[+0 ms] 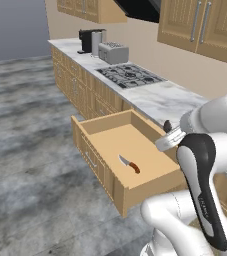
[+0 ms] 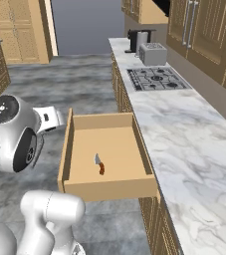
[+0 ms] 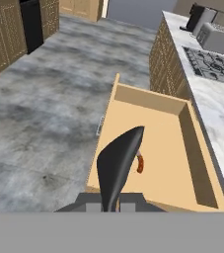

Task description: Pick up the metallic utensils from the counter and place them in the open drawer. Make sure not to pick up any wooden utensils.

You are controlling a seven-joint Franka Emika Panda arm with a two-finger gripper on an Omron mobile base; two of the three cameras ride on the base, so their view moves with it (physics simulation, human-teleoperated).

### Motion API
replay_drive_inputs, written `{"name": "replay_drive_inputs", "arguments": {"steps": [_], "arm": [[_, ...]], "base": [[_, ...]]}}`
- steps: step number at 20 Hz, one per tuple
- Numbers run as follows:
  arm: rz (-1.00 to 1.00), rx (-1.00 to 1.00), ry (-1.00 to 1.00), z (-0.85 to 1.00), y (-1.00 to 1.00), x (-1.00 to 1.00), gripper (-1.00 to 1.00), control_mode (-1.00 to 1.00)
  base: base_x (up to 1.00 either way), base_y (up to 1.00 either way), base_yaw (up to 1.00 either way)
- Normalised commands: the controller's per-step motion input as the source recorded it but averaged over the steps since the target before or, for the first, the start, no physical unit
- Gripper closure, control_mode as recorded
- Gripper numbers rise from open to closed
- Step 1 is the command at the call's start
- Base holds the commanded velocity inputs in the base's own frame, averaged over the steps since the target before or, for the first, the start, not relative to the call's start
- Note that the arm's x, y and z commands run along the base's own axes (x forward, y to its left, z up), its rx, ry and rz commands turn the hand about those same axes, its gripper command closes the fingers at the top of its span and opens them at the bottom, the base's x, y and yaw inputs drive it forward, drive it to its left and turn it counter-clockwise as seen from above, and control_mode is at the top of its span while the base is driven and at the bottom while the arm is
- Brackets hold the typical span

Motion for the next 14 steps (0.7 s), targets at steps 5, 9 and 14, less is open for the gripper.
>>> {"name": "replay_drive_inputs", "arguments": {"steps": [5,9,14], "arm": [[0.05,-0.03,0.22,-0.23,-0.25,0.36,1.00,-1.00],[0.02,-0.03,0.23,-0.12,-0.26,0.65,1.00,-1.00],[0.02,-0.05,0.20,-0.19,-0.18,0.66,1.00,-1.00]], "base": [[0.00,0.00,0.00],[0.00,0.00,0.00],[0.00,0.00,0.00]]}}
